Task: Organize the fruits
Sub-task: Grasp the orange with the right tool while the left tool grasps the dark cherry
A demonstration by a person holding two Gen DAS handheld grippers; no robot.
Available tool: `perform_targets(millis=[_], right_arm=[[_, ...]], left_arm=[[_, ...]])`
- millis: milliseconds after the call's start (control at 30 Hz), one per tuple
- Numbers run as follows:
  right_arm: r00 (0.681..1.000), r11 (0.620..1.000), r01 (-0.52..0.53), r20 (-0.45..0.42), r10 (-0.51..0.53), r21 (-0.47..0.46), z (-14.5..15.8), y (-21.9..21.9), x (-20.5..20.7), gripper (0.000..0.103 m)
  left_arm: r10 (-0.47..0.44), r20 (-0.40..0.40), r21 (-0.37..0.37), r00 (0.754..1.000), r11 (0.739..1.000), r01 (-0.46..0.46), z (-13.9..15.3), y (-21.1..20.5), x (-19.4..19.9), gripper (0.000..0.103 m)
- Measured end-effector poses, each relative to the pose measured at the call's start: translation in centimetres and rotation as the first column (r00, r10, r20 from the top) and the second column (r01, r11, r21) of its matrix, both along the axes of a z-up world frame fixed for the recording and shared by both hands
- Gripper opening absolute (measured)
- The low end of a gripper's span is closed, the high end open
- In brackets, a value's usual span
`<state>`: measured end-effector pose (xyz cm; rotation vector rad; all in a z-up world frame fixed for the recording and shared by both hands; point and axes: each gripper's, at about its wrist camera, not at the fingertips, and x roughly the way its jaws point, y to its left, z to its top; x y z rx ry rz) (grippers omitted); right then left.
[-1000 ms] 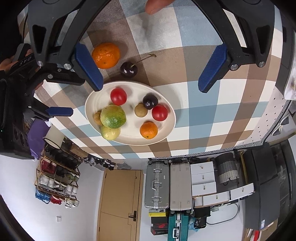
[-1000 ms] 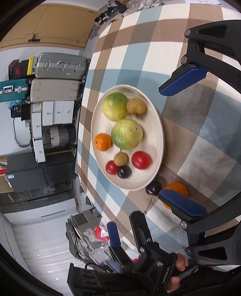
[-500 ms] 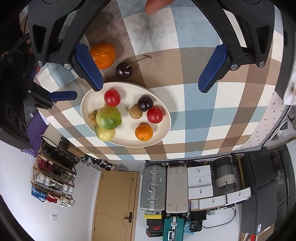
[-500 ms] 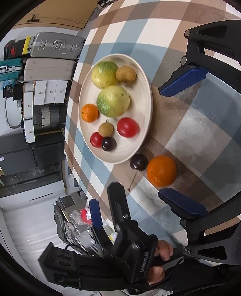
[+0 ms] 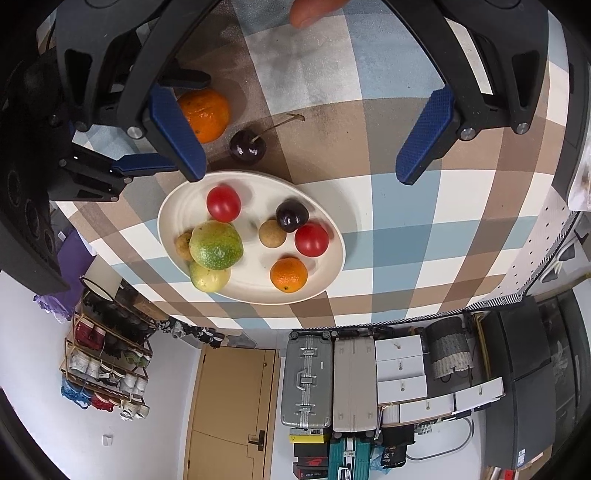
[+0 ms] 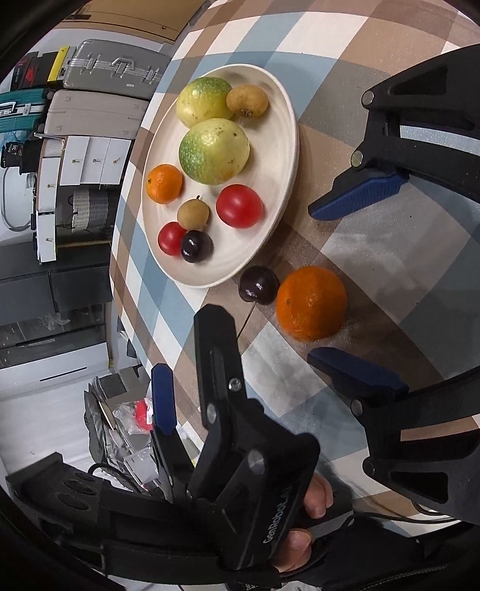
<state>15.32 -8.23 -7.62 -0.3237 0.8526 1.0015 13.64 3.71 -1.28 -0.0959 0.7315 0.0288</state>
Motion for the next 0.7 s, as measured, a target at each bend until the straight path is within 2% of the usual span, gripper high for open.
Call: perform_targets(millis=[33, 167, 267, 467, 700], right_arm=[[1.000, 1.000, -0.004, 0.006, 0.004, -0.003, 0.0, 0.1, -0.1, 0.066], [1.000, 1.000, -0.028, -0.002, 0.028, 0.004, 0.1, 0.4, -0.2, 0.055], [0.999, 0.999, -0.048, 0.000, 0.048, -0.001, 0.0, 0.8, -0.3, 0.043], [0.999, 0.999, -0.052, 0.017, 0.052, -0.003, 0.2, 0.6, -0.3, 0.042], [0.999, 0.999, -0.002, 0.039, 0.001, 0.032, 1.5, -1.1, 0.6, 0.042]], left_arm=[[-0.003, -0.001, 0.001, 1.000, 1.000, 0.003, 0.0, -0.1, 0.0, 0.102], [-0.008, -0.009, 0.000, 1.000, 1.000, 0.008, -0.3, -0.2, 0.2, 0.102], [-0.012, -0.014, 0.004, 1.000, 1.000, 0.012, -0.4, -0.4, 0.2, 0.102], [-0.011, -0.021, 0.003, 1.000, 1.000, 0.011, -0.5, -0.5, 0.2, 0.102], [-0.011, -0.022, -0.005, 1.000, 1.000, 0.011, -0.6, -0.3, 0.3, 0.102]])
